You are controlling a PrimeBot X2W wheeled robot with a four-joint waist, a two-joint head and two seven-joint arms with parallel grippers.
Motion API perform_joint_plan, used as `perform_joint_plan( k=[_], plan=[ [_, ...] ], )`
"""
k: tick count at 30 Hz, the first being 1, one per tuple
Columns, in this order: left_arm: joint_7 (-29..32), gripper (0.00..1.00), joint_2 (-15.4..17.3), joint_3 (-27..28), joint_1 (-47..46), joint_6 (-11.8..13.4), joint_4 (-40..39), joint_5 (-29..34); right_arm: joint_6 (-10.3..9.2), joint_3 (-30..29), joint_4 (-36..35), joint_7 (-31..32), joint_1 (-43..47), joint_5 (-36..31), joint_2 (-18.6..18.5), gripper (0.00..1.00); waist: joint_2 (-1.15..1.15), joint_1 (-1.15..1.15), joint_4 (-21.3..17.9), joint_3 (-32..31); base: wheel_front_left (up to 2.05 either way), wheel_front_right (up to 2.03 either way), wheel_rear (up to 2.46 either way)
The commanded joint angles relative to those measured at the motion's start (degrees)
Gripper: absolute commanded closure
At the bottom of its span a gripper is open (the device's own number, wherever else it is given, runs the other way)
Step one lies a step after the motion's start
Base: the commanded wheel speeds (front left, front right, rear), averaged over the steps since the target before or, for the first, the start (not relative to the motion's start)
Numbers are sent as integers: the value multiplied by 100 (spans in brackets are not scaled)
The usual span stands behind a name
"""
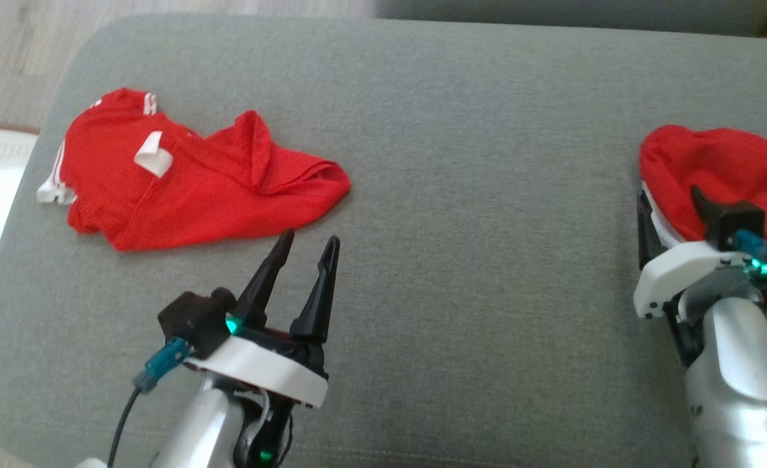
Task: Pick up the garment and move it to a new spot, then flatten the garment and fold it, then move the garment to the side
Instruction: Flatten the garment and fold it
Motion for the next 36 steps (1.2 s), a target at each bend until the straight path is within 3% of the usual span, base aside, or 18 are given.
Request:
perform_joint_plan(
  k=[1, 4, 5, 6, 7, 11, 16, 24, 30, 36],
  plan=[
    [-45, 0, 18, 160, -312, 14, -187, -38, -5, 9, 101, 54, -354, -181, -130, 0, 0, 0, 110, 101, 0, 0, 0],
    [-45, 0, 18, 160, -324, 22, -190, -48, -5, -117, 571, 81, -576, -301, -173, 0, 0, 0, 153, 142, 0, 0, 0],
    [-45, 0, 18, 161, -326, 22, -189, -47, -5, -99, 728, 48, -647, -301, -170, 58, 0, 0, 162, 153, 0, 0, 0],
    [-45, 0, 18, 161, -326, 22, -189, -47, -5, -99, 728, 48, -647, -301, -170, 58, 0, 0, 162, 153, 0, 0, 0],
    [-45, 0, 18, 163, -328, 22, -188, -44, -5, -92, 857, -33, -724, -262, -157, 100, 0, 0, 166, 159, 0, 0, 0],
    [-45, 0, 18, 208, -329, 21, -162, -22, -5, 220, 1260, -553, -1006, 70, -24, 100, 0, 0, 127, 139, 0, 0, 0],
    [-45, 0, 18, 264, -315, 19, -119, -6, -5, 1371, 1365, -1010, -1198, 1293, 147, 100, 0, 0, 3, 16, 0, 0, 0],
    [-45, 0, 18, 272, -256, 10, -91, -2, -5, 3943, -224, -1031, -800, 3970, 141, 100, 0, 0, -143, -175, 0, 0, 0],
    [-45, 0, 18, 249, -205, 0, -77, 7, -5, 5076, -1158, -726, -536, 5275, -458, 100, 0, 0, -111, -271, 0, 0, 0],
    [-45, 0, 18, 246, -161, -7, -108, 26, -5, 5173, -724, -619, -469, 5583, -938, 100, 0, 0, -63, -250, 0, 0, 0]
  ],
)
